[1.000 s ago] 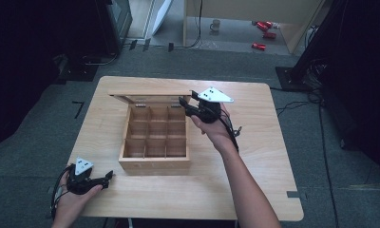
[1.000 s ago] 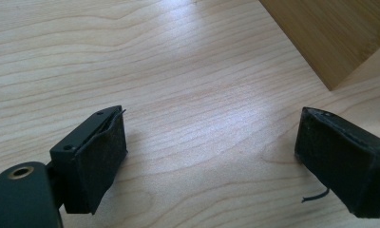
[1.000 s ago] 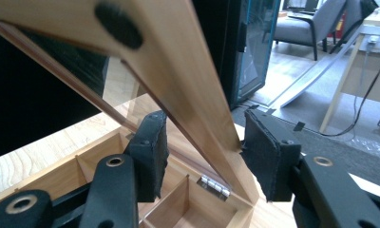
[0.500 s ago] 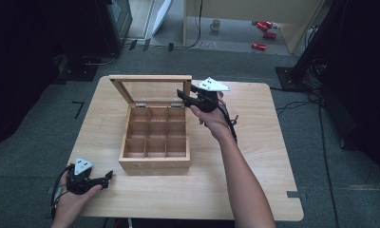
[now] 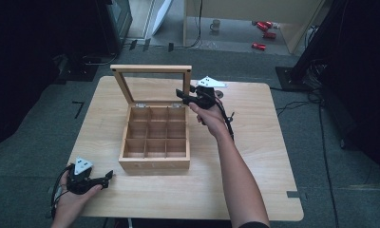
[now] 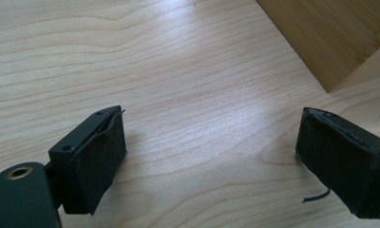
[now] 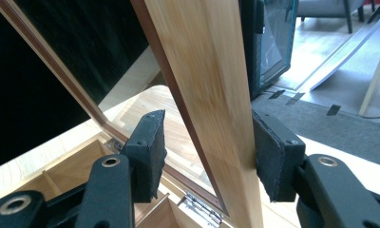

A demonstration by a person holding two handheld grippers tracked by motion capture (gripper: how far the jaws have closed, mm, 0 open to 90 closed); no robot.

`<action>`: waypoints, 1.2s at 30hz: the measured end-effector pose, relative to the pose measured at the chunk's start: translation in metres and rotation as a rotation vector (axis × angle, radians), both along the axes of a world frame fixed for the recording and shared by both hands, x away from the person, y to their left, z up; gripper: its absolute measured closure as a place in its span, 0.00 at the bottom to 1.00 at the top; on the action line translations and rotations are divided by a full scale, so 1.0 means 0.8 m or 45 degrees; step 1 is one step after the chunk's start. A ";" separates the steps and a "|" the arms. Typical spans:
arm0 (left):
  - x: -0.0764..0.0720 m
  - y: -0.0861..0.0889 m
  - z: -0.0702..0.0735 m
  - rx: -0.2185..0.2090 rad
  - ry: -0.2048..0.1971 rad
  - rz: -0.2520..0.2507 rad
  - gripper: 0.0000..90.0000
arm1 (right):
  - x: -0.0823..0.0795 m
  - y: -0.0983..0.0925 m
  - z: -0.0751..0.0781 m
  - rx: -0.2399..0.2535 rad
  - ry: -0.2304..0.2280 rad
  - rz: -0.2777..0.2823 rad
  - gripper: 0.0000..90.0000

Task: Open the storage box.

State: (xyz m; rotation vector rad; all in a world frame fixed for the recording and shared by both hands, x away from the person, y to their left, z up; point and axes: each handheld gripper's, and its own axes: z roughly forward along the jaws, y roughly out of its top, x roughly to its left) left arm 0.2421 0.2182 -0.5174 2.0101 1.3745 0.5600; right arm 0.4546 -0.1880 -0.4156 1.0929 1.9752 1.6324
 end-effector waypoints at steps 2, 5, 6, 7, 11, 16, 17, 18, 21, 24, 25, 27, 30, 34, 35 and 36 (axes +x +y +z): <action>0.000 0.000 0.000 -0.001 0.000 0.000 0.11 | 0.005 -0.002 -0.003 0.045 0.017 0.001 0.55; 0.000 0.000 0.000 -0.002 0.000 -0.001 0.11 | 0.011 -0.002 -0.004 0.033 0.006 -0.017 0.59; 0.000 0.000 0.000 -0.005 0.002 -0.002 0.11 | 0.012 -0.002 -0.004 0.021 0.001 -0.027 0.60; 0.000 0.000 0.000 -0.006 0.000 -0.003 0.11 | 0.014 -0.003 -0.004 0.025 0.001 -0.031 0.61; 0.001 0.000 0.000 -0.004 0.000 -0.004 0.11 | 0.023 -0.008 -0.006 0.067 0.028 -0.044 0.67; 0.001 0.000 0.000 -0.016 0.000 -0.003 0.11 | 0.032 -0.009 -0.014 0.084 0.099 -0.131 0.76; 0.001 0.000 0.000 -0.018 -0.001 -0.002 0.11 | 0.033 -0.010 -0.017 0.118 0.112 -0.122 0.76; 0.001 0.000 0.000 -0.018 0.000 -0.004 0.11 | 0.032 -0.009 -0.017 0.126 0.095 -0.110 0.76; 0.001 0.000 0.000 -0.018 0.000 -0.007 0.11 | 0.033 -0.003 -0.013 0.092 0.098 -0.123 0.76; 0.001 0.001 0.000 -0.023 0.000 -0.008 0.11 | 0.037 -0.004 -0.012 0.089 0.119 -0.114 0.76; 0.001 0.001 0.000 -0.026 0.001 -0.009 0.11 | 0.037 -0.005 -0.012 0.087 0.121 -0.111 0.76; 0.001 0.001 0.000 -0.028 0.001 -0.009 0.11 | 0.038 -0.004 -0.012 0.088 0.121 -0.111 0.76; 0.001 0.001 0.000 -0.025 0.000 -0.009 0.11 | 0.037 -0.004 -0.013 0.100 0.115 -0.116 0.76; 0.001 0.001 0.000 -0.026 0.000 -0.009 0.11 | 0.035 -0.003 -0.012 0.105 0.122 -0.126 0.75; 0.001 0.001 0.000 -0.029 0.000 -0.008 0.11 | 0.035 -0.002 -0.012 0.116 0.133 -0.133 0.74; 0.001 0.001 0.000 -0.028 0.000 -0.008 0.11 | 0.034 -0.002 -0.011 0.125 0.143 -0.144 0.69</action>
